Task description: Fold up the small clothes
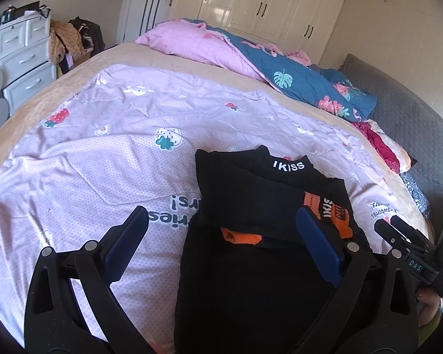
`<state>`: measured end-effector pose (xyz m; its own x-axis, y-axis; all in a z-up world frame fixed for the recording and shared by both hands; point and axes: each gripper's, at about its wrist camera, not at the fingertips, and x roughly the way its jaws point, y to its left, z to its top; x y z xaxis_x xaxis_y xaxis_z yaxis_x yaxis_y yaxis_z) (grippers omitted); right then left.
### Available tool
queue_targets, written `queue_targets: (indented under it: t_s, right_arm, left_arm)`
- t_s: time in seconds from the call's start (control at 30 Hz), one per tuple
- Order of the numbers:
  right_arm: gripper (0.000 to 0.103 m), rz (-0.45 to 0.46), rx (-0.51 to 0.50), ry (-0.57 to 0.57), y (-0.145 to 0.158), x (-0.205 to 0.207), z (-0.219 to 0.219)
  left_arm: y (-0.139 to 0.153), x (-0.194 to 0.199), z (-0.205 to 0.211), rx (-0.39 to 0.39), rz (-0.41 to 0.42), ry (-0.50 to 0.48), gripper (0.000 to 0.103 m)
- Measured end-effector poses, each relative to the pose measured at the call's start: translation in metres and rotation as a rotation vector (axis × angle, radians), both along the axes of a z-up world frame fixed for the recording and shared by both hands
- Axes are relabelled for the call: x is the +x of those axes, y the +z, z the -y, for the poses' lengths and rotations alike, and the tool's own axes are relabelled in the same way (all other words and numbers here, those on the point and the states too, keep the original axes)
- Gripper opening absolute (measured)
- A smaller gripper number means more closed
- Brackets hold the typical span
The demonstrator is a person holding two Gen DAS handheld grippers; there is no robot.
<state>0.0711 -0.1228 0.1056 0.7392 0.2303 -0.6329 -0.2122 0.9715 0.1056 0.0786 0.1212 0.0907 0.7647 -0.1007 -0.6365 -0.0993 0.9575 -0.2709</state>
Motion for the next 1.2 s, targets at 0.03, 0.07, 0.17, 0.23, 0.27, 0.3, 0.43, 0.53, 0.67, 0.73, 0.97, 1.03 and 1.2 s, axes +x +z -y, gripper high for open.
queue_targets:
  t_s: [0.03, 0.07, 0.17, 0.23, 0.27, 0.3, 0.43, 0.53, 0.67, 0.73, 0.97, 1.03, 1.2]
  right_arm:
    - [0.098, -0.001, -0.001, -0.001, -0.001, -0.002, 0.002]
    - [0.098, -0.001, -0.003, -0.002, -0.001, -0.005, 0.004]
    - [0.098, -0.008, -0.021, -0.004, -0.005, -0.011, 0.009]
    - [0.098, -0.014, -0.020, -0.007, -0.008, -0.015, 0.013]
    - [0.098, -0.019, -0.021, -0.010, -0.009, -0.018, 0.015]
    - [0.098, -0.021, -0.022, -0.011, -0.011, -0.020, 0.016]
    - [0.098, -0.037, -0.042, -0.014, -0.019, -0.032, 0.023]
    - [0.098, -0.048, -0.054, -0.019, -0.023, -0.040, 0.030]
    - [0.098, -0.069, -0.056, -0.030, -0.031, -0.051, 0.041]
    - [0.098, -0.080, -0.057, -0.037, -0.035, -0.055, 0.046]
    - [0.098, -0.110, -0.062, -0.047, -0.042, -0.063, 0.057]
    - [0.098, -0.110, -0.063, -0.044, -0.041, -0.066, 0.057]
    - [0.098, -0.099, -0.057, -0.039, -0.034, -0.074, 0.062]
  left_arm:
    - [-0.001, -0.002, 0.001, 0.000, -0.001, -0.002, 0.094]
    - [-0.002, -0.004, 0.001, 0.000, -0.005, -0.003, 0.094]
    - [-0.007, -0.010, 0.002, -0.005, -0.016, -0.013, 0.094]
    - [-0.009, -0.015, 0.004, -0.003, -0.021, -0.011, 0.094]
    - [-0.011, -0.017, 0.004, -0.008, -0.020, -0.012, 0.094]
    - [-0.013, -0.020, 0.004, -0.014, -0.027, -0.012, 0.094]
    - [-0.017, -0.030, 0.007, -0.021, -0.039, -0.022, 0.094]
    - [-0.023, -0.036, 0.010, -0.013, -0.055, -0.025, 0.094]
    - [-0.029, -0.045, 0.013, 0.001, -0.072, -0.017, 0.094]
    - [-0.031, -0.049, 0.014, 0.009, -0.075, -0.012, 0.094]
    - [-0.038, -0.061, 0.016, 0.014, -0.092, 0.000, 0.094]
    - [-0.040, -0.065, 0.016, 0.020, -0.099, 0.010, 0.094]
    - [-0.047, -0.072, 0.013, 0.019, -0.128, 0.027, 0.094]
